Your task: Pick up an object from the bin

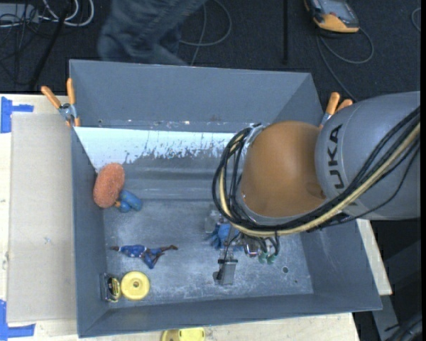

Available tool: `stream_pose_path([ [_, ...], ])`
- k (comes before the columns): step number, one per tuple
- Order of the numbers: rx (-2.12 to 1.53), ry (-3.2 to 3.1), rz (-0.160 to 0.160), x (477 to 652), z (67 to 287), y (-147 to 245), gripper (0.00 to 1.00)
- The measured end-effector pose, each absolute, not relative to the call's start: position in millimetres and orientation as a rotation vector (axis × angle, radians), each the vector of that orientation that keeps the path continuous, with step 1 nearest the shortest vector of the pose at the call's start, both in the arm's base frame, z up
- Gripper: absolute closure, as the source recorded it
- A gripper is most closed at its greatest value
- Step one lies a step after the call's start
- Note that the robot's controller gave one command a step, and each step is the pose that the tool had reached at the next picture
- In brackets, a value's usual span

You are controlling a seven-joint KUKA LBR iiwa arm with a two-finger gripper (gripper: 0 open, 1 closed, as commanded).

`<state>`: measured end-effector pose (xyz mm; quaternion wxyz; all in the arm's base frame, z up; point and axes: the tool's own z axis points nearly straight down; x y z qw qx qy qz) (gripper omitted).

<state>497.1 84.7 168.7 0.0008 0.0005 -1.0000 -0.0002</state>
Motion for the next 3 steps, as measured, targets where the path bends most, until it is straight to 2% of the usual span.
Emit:
stream_pose_path([
  [1,-0.003,-3.147,-0.001,528.2,140.3,107.9,0.0],
  [2,-0.048,-3.142,0.001,521.8,118.9,143.1,0.0],
  [3,0.09,-3.14,0.0,553.2,84.7,191.0,1.0],
])
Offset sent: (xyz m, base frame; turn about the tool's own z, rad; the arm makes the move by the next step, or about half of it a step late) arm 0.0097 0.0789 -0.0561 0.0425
